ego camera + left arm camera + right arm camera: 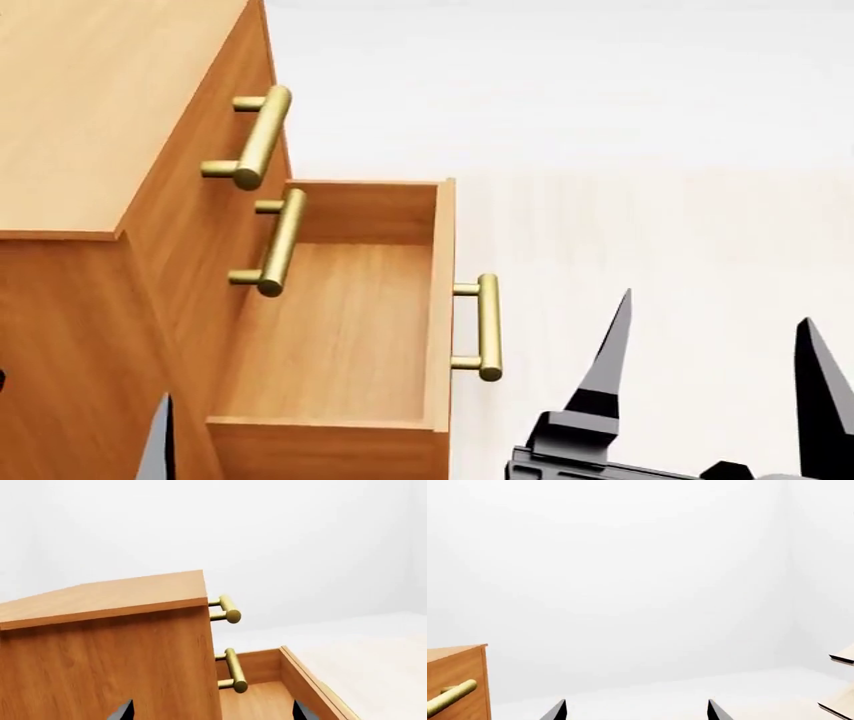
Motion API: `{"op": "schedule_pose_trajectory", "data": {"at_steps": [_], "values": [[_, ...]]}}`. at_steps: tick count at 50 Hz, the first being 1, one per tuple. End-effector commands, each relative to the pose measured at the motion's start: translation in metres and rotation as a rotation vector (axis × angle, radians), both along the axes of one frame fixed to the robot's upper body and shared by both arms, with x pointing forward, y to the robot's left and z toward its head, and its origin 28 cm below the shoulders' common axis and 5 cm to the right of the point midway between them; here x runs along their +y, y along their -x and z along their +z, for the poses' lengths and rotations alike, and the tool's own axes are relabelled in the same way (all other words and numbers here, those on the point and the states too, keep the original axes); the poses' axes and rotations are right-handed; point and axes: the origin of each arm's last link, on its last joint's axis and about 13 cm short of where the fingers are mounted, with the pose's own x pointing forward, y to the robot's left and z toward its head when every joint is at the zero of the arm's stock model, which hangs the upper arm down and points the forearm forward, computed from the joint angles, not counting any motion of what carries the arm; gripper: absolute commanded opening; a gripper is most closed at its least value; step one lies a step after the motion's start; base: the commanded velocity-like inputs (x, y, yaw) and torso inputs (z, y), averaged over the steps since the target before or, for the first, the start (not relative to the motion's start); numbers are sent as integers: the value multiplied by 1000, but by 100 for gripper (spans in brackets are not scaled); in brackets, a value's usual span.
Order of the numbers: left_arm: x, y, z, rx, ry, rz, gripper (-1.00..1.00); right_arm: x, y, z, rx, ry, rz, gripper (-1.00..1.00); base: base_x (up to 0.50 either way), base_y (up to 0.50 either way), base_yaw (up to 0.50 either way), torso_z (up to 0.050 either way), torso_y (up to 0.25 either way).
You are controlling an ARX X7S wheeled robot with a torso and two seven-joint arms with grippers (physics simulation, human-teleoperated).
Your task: Put the bowl in the bottom drawer of the cabinet and close it.
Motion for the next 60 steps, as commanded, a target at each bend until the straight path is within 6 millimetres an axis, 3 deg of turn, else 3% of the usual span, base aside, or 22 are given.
{"op": "schedule_pose_trajectory", "data": {"at_steps": [1, 28, 52, 60], "values": [[1, 0, 1, -14, 7, 3, 100, -1, -2, -2, 12, -4, 18, 100, 0, 0, 0, 50, 0], [1, 1, 2, 2, 29, -13, 100, -1, 0, 1, 5, -11, 20, 100, 0, 0, 0, 50, -4], [1, 4, 0, 13, 30, -20, 100, -1, -1, -1, 9, -8, 18, 100, 0, 0, 0, 37, -205], [2, 10, -4, 18, 64, -15, 100, 1, -3, 3, 2, -11, 18, 100, 0, 0, 0, 0, 0]]}}
